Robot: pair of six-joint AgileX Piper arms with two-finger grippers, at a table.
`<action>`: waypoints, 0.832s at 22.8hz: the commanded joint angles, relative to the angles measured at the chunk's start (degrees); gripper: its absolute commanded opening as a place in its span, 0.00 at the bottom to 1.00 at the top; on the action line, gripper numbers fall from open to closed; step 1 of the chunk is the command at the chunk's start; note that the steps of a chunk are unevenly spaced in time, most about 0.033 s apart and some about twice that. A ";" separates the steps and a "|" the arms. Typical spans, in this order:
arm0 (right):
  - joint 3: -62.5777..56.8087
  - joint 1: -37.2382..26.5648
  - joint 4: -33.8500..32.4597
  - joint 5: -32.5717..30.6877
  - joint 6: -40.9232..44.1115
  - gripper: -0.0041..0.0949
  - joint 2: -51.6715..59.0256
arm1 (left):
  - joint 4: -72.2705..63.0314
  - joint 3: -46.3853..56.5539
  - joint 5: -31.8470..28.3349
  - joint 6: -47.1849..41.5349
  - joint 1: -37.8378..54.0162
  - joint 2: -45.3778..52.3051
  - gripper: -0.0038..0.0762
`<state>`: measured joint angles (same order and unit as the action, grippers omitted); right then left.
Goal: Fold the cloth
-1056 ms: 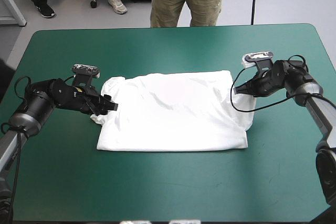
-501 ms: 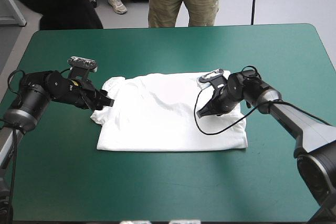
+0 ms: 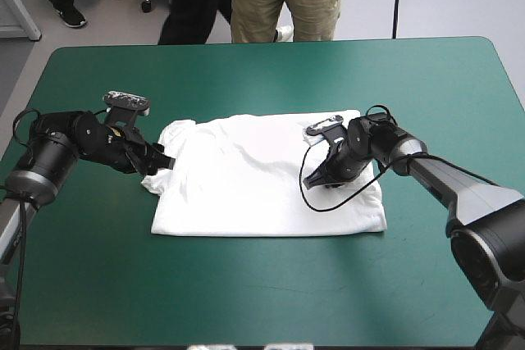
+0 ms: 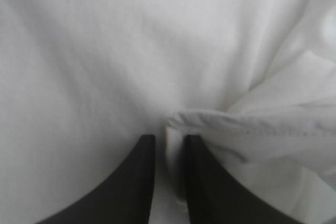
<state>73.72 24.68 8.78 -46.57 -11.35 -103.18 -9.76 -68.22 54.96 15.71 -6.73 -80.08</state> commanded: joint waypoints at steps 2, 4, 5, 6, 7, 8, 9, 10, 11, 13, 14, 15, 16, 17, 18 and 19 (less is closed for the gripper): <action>0.97 -0.06 -0.77 0.95 -2.05 0.29 9.56 | 1.67 -1.96 -4.21 -5.19 0.01 1.87 0.62; 0.97 -0.06 -0.77 -0.01 -2.24 0.45 13.43 | 7.67 -1.96 -5.91 -10.95 0.01 1.65 0.62; 0.97 -0.06 -0.75 -0.31 -2.24 0.52 14.31 | 9.76 -1.96 -6.01 -12.02 0.01 1.41 0.62; 0.97 -0.06 -0.32 -0.33 -2.06 0.65 16.21 | 11.16 -1.86 -6.01 -13.05 0.01 0.47 0.62; 0.97 -0.06 -0.32 -0.33 -1.66 0.68 16.83 | 11.28 -1.85 -6.01 -13.05 0.01 -0.39 0.62; 0.97 -0.06 -0.32 -0.14 -1.37 0.70 18.21 | 10.80 -1.75 -5.80 -13.05 0.01 -2.35 0.62; 0.97 -0.06 -0.32 -0.14 -1.37 0.70 19.19 | 9.27 -1.75 -6.25 -13.05 0.01 -4.81 0.62; 0.97 -0.06 -0.32 -0.14 -1.37 0.69 19.58 | 8.84 -1.75 -6.70 -13.05 0.01 -6.28 0.62; 0.97 -0.06 -0.32 -0.14 -1.37 0.68 19.90 | 8.70 -1.75 -7.28 -13.05 0.01 -7.67 0.62; 0.97 -0.06 -0.32 -0.25 -1.37 0.63 20.27 | 8.70 -1.75 -8.36 -13.15 0.01 -10.10 0.62; 0.97 -0.06 -0.32 -0.48 -1.37 0.60 20.27 | 8.70 -1.75 -9.48 -13.79 0.01 -11.84 0.62; 0.97 -0.06 -0.32 -0.62 -1.37 0.58 20.27 | 8.95 -1.75 -10.06 -14.13 0.01 -12.45 0.62; 0.97 -0.06 -0.32 -0.87 -1.37 0.56 20.27 | 8.94 -1.75 -10.54 -14.22 0.01 -13.19 0.62; 0.97 -0.06 -0.32 -0.93 -1.37 0.55 20.27 | 8.94 -1.75 -11.09 -14.22 0.01 -13.78 0.61; 0.97 -0.06 -0.32 -0.93 -1.11 0.53 20.27 | 8.94 -1.75 -11.19 -14.40 0.01 -14.23 0.59; 0.97 -0.06 -0.32 -1.03 -1.12 0.52 20.27 | 9.14 -1.75 -11.35 -14.46 0.01 -14.88 0.57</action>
<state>73.21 24.67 8.14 -49.17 -12.60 -85.38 -0.55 -68.22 46.12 2.10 -6.73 -96.01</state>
